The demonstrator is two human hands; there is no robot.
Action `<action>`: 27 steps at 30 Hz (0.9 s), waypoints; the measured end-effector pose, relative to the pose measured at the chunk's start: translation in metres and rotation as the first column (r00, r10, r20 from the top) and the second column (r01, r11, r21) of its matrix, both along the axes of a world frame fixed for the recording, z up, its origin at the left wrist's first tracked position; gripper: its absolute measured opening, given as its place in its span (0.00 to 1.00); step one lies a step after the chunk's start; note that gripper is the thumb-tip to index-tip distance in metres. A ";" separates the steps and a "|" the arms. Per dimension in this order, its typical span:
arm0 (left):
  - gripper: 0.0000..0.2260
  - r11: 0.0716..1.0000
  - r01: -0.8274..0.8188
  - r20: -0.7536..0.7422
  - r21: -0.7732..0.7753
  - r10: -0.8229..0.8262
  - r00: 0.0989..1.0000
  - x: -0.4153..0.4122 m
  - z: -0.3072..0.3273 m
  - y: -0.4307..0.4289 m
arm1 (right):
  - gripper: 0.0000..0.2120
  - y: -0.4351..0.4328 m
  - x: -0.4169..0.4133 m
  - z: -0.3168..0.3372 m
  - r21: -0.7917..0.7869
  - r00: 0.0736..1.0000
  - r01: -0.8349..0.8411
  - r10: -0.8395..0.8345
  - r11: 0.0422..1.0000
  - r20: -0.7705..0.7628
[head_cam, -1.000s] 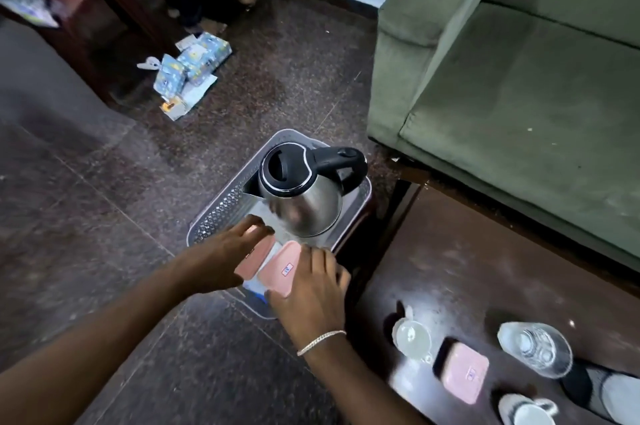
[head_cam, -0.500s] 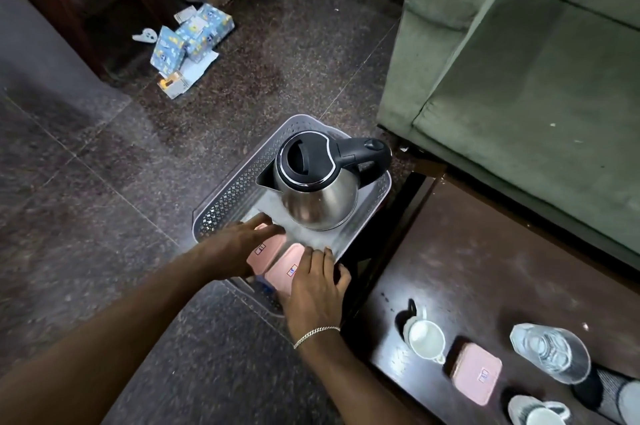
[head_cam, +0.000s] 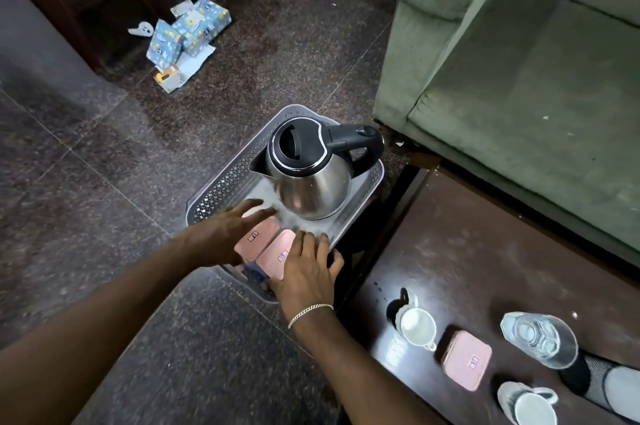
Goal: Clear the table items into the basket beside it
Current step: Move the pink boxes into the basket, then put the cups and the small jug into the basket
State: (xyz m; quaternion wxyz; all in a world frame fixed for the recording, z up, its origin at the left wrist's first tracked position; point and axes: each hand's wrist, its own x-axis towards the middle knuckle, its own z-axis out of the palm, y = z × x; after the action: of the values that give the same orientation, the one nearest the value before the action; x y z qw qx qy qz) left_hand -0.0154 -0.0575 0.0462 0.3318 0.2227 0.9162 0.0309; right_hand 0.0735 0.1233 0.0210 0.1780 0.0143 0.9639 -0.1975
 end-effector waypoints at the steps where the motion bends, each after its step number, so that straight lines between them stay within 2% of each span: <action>1: 0.59 1.000 -0.012 -0.010 0.000 0.012 1.000 0.001 0.004 0.001 | 0.50 0.006 0.001 0.002 -0.016 1.000 -0.015 0.014 1.000 -0.011; 6: 0.55 0.999 -0.046 -0.163 0.018 0.048 0.985 0.014 0.038 0.030 | 0.48 0.046 0.019 0.029 -0.061 0.992 0.011 -0.018 0.998 -0.129; 11: 0.44 0.988 0.068 -0.281 0.138 -0.027 0.959 0.048 0.058 0.090 | 0.43 0.118 0.055 0.040 0.002 0.968 0.093 -0.090 0.996 -0.236; 15: 0.43 0.967 0.089 -0.208 0.238 -0.038 0.977 0.077 0.043 0.146 | 0.42 0.182 0.088 0.029 0.092 0.973 0.141 -0.121 0.986 -0.197; 21: 0.43 0.963 0.059 -0.033 0.261 -0.053 0.998 0.122 -0.010 0.231 | 0.43 0.271 0.138 -0.002 0.197 0.987 0.162 -0.157 0.967 -0.045; 24: 0.43 0.965 0.058 0.010 0.256 -0.063 0.998 0.144 -0.034 0.266 | 0.42 0.301 0.157 -0.016 0.243 0.989 0.138 -0.146 0.960 0.016; 27: 0.41 0.974 0.077 -0.025 0.214 -0.073 0.997 0.164 -0.051 0.296 | 0.40 0.321 0.173 -0.027 0.269 0.992 0.116 -0.126 0.956 0.020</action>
State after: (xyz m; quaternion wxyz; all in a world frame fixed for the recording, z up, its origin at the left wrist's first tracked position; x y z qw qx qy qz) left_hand 0.1484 0.2383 -0.0044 0.2991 0.2918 0.9012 0.1151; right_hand 0.2465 0.4442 -0.0059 0.1797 0.1008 0.9756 -0.0758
